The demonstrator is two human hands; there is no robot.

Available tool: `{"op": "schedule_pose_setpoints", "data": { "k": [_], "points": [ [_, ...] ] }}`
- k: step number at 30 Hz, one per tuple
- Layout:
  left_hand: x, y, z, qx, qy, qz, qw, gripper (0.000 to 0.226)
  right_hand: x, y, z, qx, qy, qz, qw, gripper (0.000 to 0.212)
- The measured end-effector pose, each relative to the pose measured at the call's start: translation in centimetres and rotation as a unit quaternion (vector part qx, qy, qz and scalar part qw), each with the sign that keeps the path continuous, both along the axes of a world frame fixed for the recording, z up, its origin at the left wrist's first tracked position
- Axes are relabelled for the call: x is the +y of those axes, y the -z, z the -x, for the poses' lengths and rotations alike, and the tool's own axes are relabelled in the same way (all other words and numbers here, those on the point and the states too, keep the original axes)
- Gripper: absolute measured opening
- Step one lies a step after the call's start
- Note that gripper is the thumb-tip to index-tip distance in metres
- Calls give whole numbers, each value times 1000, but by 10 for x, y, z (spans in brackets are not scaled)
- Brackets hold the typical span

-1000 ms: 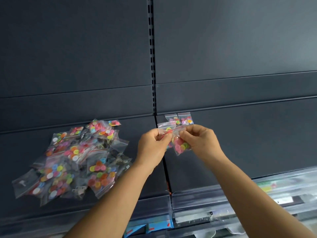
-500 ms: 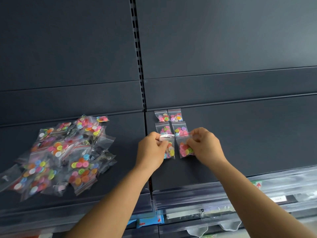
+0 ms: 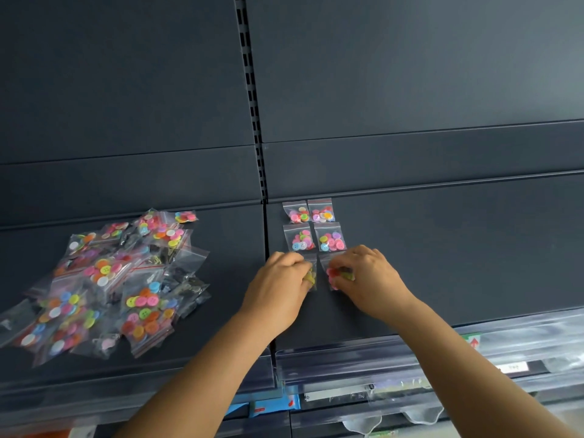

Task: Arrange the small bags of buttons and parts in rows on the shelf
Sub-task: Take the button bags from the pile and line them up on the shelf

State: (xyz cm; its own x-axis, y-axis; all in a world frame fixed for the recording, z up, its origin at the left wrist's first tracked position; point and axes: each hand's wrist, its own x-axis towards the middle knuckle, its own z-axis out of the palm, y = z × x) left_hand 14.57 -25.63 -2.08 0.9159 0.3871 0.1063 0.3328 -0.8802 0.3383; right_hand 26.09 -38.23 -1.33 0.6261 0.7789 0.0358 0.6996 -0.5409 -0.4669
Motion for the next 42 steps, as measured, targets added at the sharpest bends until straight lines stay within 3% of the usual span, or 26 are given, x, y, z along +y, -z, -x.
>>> {"op": "schedule_pose_setpoints", "data": {
  "k": [27,35,42],
  "points": [
    [-16,-6,-5,40,-49,-38,997,46,5,-4,2,-52,-12,49,997,30],
    [-10,-30,34,35,-91,-88,991,53,27,-17,29,-91,-103,13,990,49],
    [34,-44,91,31,-145,-102,984,54,78,-31,76,-89,-160,6,983,54]
  ]
}}
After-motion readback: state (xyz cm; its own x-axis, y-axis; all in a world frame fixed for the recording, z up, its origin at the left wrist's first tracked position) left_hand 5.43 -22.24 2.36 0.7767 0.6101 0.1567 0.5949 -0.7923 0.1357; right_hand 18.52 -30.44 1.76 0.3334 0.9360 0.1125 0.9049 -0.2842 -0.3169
